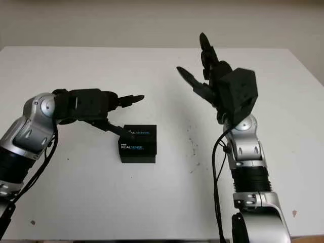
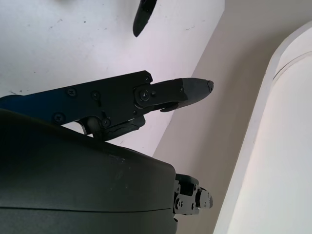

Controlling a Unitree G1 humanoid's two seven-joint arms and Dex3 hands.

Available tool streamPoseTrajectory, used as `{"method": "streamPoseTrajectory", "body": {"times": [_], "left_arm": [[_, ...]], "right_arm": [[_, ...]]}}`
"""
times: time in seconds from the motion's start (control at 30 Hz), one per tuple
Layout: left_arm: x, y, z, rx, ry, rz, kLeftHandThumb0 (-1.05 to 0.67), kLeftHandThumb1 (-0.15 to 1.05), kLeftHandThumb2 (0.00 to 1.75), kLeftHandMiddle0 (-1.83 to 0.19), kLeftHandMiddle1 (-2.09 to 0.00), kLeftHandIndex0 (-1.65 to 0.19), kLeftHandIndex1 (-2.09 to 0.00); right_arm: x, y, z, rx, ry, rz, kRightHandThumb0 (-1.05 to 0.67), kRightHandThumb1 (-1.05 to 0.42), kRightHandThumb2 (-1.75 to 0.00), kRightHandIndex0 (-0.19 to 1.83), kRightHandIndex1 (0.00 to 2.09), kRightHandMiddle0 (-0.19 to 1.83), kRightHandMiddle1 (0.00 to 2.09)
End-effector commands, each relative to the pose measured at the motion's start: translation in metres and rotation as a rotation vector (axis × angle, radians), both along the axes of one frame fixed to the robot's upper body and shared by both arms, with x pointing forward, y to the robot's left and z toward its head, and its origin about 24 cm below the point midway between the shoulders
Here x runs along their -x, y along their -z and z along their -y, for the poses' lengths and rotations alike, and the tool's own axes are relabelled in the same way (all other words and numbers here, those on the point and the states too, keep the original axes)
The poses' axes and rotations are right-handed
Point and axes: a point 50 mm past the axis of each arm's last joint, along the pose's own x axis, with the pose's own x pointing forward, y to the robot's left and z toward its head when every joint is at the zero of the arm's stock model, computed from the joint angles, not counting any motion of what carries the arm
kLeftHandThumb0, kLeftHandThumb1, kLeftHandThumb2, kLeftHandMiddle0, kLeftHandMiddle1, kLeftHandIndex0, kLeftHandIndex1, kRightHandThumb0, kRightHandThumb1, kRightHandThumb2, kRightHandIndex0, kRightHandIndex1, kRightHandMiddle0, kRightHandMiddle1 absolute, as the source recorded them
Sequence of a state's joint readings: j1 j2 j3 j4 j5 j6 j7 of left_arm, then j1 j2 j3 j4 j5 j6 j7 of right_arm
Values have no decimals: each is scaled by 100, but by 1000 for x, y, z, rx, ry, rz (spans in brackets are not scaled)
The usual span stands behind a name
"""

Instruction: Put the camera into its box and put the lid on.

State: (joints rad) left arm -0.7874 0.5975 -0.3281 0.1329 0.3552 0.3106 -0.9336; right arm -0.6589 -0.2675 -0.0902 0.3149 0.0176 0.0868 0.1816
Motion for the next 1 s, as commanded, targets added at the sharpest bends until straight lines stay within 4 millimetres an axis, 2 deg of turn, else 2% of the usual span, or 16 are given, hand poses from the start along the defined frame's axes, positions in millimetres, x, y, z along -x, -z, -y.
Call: {"method": "streamPoseTrajectory", "body": {"times": [0.0,0.2,0.33,0.43,0.63,0.97], "left_arm": [[1,-10,3,-9,31,-5,-98,99,5,10,-4,14,-5],[1,-16,2,-30,83,-75,-100,101,6,9,-5,14,-5],[0,-18,4,-69,84,-58,-104,102,6,11,-5,15,-5],[0,-18,5,-87,87,-56,-100,101,5,13,-4,16,-4],[-1,-15,10,-110,80,-60,-94,99,5,16,-3,17,-4],[-2,-3,13,-144,82,-65,-96,100,5,13,-6,16,-5]], "right_arm": [[-2,-5,0,-14,8,12,-56,-105,-21,-10,6,-10,5],[-3,-1,-2,-7,17,3,-56,-105,-21,-9,7,-9,6],[-2,1,-3,-4,16,2,-54,-105,-21,-9,6,-8,6],[-2,1,-3,-9,13,1,-52,-105,-21,-9,6,-8,6],[-1,2,-2,1,13,4,-52,-105,-21,-9,6,-8,6],[-1,2,-3,-2,11,5,-50,-105,-20,-10,5,-9,5]]}}
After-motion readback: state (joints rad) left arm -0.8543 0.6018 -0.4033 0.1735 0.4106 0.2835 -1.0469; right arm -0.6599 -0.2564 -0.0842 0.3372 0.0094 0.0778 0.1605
